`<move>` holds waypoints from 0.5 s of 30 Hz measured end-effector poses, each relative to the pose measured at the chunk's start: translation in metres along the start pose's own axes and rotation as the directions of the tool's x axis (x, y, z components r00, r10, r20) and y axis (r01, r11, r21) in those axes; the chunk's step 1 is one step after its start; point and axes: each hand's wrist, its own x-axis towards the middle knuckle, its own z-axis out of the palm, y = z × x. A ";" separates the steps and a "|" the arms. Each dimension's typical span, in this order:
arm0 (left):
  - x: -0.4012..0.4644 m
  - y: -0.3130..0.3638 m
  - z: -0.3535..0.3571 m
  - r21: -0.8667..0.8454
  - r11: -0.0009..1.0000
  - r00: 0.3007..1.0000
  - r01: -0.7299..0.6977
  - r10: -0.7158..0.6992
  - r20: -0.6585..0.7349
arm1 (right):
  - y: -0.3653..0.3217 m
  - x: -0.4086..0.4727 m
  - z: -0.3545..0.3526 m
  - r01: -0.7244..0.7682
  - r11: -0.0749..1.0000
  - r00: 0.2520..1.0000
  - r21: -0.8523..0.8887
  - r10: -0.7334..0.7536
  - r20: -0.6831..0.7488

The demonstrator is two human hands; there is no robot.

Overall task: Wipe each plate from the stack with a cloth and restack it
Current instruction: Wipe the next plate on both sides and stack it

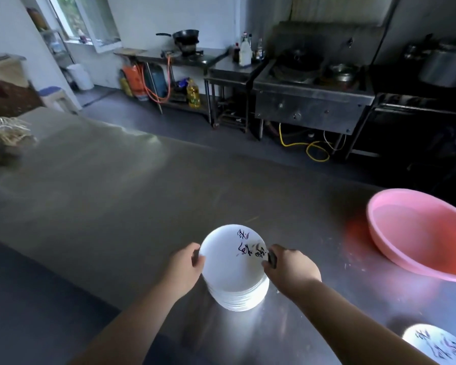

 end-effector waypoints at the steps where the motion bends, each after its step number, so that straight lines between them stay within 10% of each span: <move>1: 0.001 0.000 0.001 0.000 1.000 1.000 -0.009 0.009 -0.005 | -0.002 0.000 0.003 -0.007 1.000 1.000 0.001 0.007 -0.001; 15: 0.004 0.019 0.017 -0.100 0.988 0.993 -0.115 0.112 -0.038 | -0.003 -0.024 0.009 -0.220 0.735 0.961 0.642 0.278 0.011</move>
